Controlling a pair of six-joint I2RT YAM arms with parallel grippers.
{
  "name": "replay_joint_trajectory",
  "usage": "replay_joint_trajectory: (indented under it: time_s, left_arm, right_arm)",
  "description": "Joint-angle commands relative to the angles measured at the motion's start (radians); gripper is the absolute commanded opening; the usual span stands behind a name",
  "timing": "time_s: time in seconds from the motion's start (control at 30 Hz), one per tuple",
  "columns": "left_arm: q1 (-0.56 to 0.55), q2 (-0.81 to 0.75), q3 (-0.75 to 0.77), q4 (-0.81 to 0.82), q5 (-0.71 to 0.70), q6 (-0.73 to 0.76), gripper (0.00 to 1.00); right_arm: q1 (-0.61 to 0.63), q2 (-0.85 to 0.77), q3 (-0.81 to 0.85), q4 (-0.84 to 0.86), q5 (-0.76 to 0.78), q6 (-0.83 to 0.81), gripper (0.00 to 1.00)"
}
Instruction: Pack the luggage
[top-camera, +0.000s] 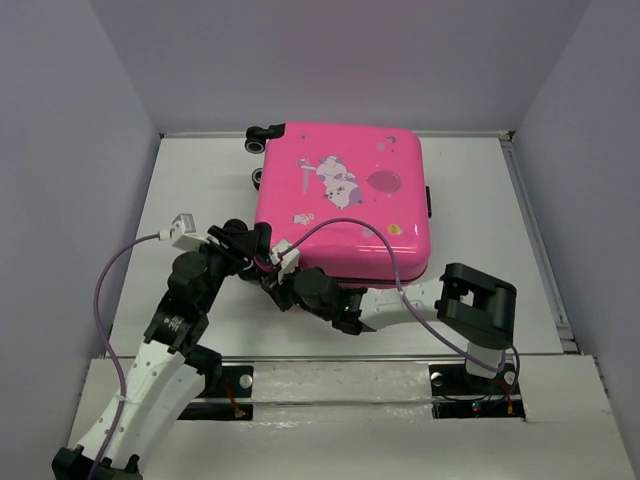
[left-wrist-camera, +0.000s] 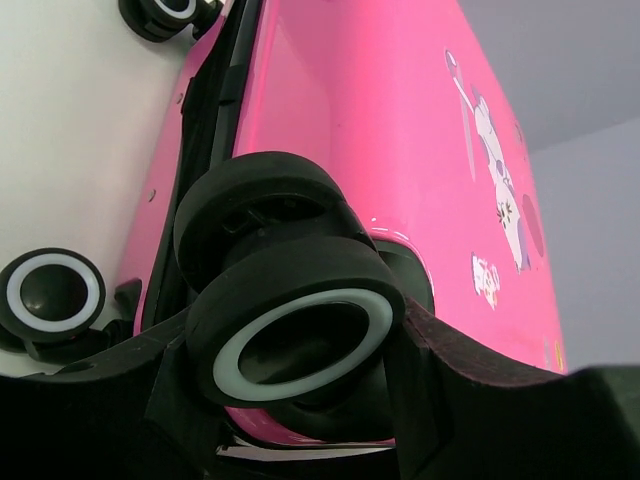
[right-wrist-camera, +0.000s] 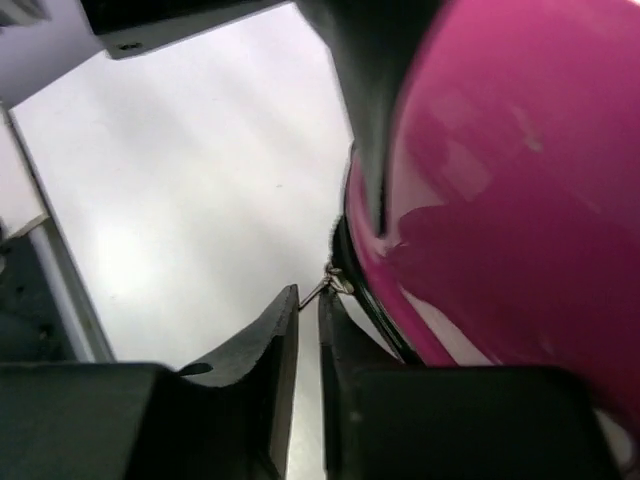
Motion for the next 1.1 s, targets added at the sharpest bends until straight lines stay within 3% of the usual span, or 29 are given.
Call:
replay_joint_trajectory:
  time_s: [0.0, 0.07, 0.17, 0.27, 0.3, 0.37, 0.4, 0.5, 0.53, 0.63, 0.73, 0.8, 0.97, 1.07]
  left_arm:
    - [-0.051, 0.028, 0.018, 0.056, 0.267, 0.203, 0.06]
    - [-0.051, 0.055, 0.02, 0.073, 0.267, 0.203, 0.06]
    - [-0.05, 0.062, 0.027, 0.094, 0.244, 0.203, 0.06]
    - [-0.05, 0.076, 0.026, 0.119, 0.239, 0.197, 0.06]
    - [-0.05, 0.084, 0.023, 0.119, 0.239, 0.197, 0.06]
    - [-0.051, 0.091, 0.018, 0.127, 0.247, 0.194, 0.06]
    - [-0.051, 0.091, 0.017, 0.13, 0.251, 0.192, 0.06]
    - [-0.053, 0.082, 0.017, 0.125, 0.251, 0.203, 0.06]
    - [-0.053, 0.079, 0.017, 0.122, 0.248, 0.207, 0.06]
    - [-0.053, 0.084, 0.014, 0.122, 0.256, 0.218, 0.06]
    - [-0.056, 0.087, 0.005, 0.127, 0.264, 0.227, 0.06]
    - [-0.057, 0.084, -0.002, 0.131, 0.273, 0.23, 0.06]
    - [-0.112, 0.085, -0.003, 0.157, 0.313, 0.244, 0.06]
    - [-0.198, 0.075, -0.002, 0.153, 0.294, 0.247, 0.06]
  right_arm:
    - [0.048, -0.115, 0.028, 0.052, -0.421, 0.084, 0.42]
    - [0.048, -0.223, 0.02, -0.182, -0.379, 0.104, 0.72]
    - [0.048, -0.432, -0.021, -0.448, -0.209, 0.121, 0.87]
    - [-0.019, -0.651, -0.066, -0.588, -0.103, 0.133, 0.91]
    - [-0.019, -0.652, -0.069, -0.625, -0.064, 0.137, 0.91]
    - [-0.157, -0.77, -0.063, -0.733, 0.037, 0.148, 0.93]
    - [-0.286, -0.82, -0.06, -0.757, 0.06, 0.15, 0.93]
    - [-0.462, -0.87, -0.04, -0.828, 0.193, 0.135, 0.96]
    - [-0.584, -0.874, -0.034, -0.835, 0.223, 0.127, 0.97]
    - [-0.853, -0.812, -0.006, -0.863, 0.04, 0.116, 0.98]
    - [-0.959, -0.738, 0.012, -0.861, -0.108, 0.119, 0.99]
    - [-0.97, -0.66, 0.029, -0.86, -0.162, 0.111, 0.99]
    - [-0.97, -0.478, 0.086, -0.753, -0.568, 0.116, 0.97]
    - [-0.97, -0.306, 0.202, -0.73, -0.766, 0.127, 0.86]
